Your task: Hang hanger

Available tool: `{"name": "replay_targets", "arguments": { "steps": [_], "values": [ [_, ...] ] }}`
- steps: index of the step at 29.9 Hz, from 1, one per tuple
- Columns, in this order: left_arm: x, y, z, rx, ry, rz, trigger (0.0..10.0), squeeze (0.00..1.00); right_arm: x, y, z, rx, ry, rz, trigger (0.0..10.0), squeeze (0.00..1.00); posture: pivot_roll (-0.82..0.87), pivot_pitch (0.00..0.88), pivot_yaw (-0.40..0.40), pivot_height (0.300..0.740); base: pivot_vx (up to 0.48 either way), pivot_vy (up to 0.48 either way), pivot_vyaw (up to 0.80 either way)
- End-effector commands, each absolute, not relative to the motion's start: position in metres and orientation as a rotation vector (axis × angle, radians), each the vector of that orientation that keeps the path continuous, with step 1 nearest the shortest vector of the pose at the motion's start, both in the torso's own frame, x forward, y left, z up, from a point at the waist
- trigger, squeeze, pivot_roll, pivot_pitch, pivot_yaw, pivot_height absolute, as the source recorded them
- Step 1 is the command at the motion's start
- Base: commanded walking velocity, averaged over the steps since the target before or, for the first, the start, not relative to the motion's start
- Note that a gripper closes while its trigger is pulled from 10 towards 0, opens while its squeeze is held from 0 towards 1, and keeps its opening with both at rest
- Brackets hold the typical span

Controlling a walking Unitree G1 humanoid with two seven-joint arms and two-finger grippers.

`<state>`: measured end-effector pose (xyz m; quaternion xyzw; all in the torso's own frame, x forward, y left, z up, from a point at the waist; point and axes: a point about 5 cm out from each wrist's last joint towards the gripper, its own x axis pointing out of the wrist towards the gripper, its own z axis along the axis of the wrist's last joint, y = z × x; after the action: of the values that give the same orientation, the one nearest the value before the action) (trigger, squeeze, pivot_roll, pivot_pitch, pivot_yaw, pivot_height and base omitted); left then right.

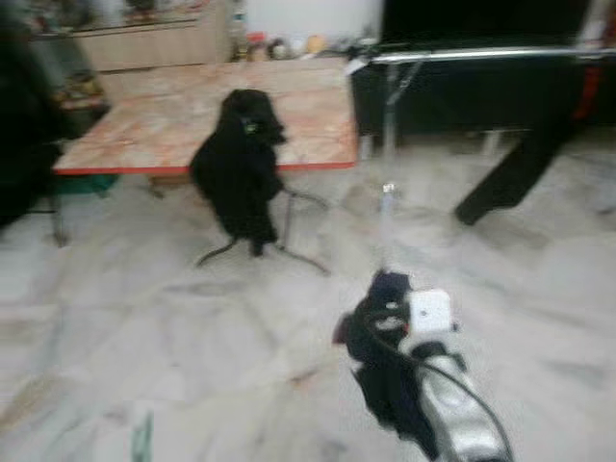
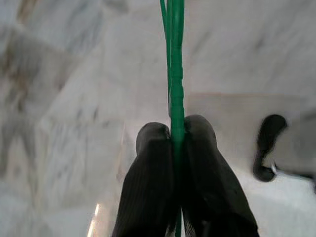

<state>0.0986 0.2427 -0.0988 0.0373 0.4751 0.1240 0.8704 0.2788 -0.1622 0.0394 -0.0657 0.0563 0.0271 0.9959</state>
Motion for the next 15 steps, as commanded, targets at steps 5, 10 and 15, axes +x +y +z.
{"name": "replay_targets", "arguments": {
  "steps": [5,10,15],
  "values": [
    [0.1027,0.2506,-0.0958,0.089,0.983,0.276,10.0,0.0,0.2851,-0.1526,0.0487,-0.123,0.066,0.079,10.0,0.0,-0.07,0.0,0.055,0.74,0.0,0.462,0.64],
    [0.1038,0.2486,-0.0958,0.098,0.978,0.258,10.0,0.0,0.2886,-0.1559,0.0503,-0.119,0.068,0.065,10.0,0.0,-0.07,0.0,0.054,0.74,0.0,0.148,0.0],
    [0.1044,0.248,-0.0955,0.09,0.97,0.254,10.0,0.0,0.2901,-0.1564,0.0516,-0.118,0.065,0.062,10.0,0.0,-0.07,0.0,0.054,0.74,0.0,0.0,0.0]
  ]
}}
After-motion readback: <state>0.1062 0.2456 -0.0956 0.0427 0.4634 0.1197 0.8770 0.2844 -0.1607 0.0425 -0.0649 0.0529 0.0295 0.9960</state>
